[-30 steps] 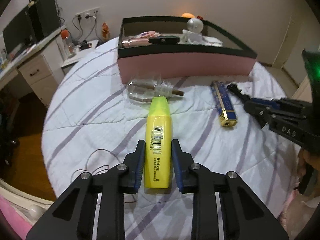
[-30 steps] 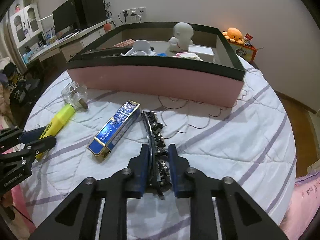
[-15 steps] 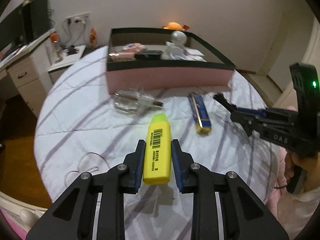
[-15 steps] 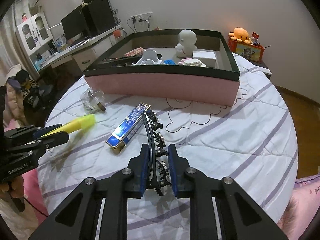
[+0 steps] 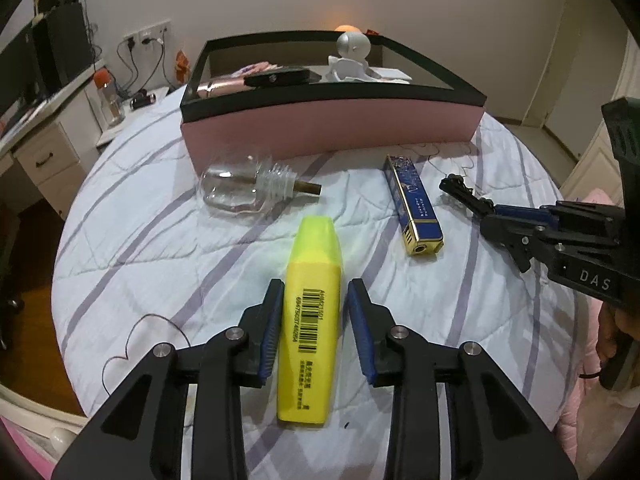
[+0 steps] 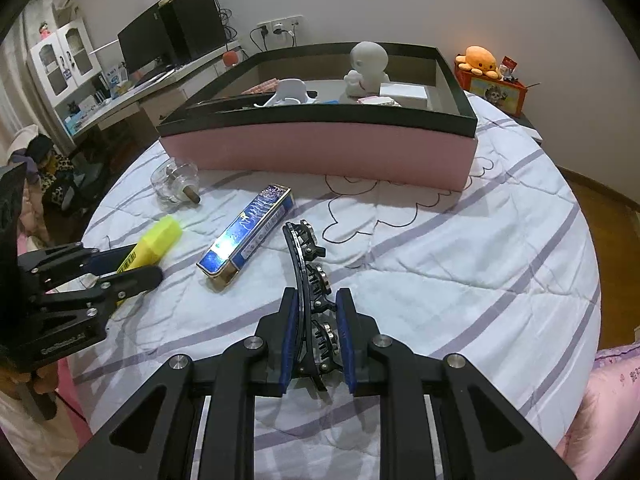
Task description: Organize rigid objects
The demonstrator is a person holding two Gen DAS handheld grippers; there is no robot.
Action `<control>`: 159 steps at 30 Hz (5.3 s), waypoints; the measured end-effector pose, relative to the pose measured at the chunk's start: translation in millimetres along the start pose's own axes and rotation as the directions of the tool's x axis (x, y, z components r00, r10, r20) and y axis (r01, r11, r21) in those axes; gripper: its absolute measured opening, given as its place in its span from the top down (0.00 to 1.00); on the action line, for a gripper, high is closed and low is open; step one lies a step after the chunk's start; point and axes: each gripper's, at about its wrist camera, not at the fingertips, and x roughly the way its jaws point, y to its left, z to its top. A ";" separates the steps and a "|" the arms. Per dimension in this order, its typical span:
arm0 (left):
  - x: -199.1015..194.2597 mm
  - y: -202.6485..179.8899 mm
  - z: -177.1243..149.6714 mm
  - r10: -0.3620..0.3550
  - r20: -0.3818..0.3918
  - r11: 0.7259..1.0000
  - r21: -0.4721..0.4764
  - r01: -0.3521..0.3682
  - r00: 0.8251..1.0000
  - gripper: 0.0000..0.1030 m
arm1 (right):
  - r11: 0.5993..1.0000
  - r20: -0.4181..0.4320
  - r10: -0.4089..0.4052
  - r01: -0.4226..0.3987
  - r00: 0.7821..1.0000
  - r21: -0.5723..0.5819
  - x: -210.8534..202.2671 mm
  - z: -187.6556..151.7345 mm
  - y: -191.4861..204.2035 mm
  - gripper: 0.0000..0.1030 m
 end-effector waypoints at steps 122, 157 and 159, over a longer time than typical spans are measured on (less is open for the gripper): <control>-1.2 40.4 40.4 0.048 0.026 0.993 -0.107 -0.045 0.998 0.13 | 0.996 0.077 0.063 -0.058 0.995 -0.064 -3.9 61.2 8.4 0.59; 51.3 34.9 54.4 0.084 -0.033 0.995 -0.044 -0.086 0.996 0.09 | 1.000 0.016 -0.008 0.008 1.000 0.023 34.4 33.2 9.9 0.79; 51.4 34.7 54.6 0.077 -0.016 0.997 -0.030 -0.078 0.997 0.16 | 1.000 0.015 0.000 0.000 1.000 0.022 36.1 34.9 8.7 0.79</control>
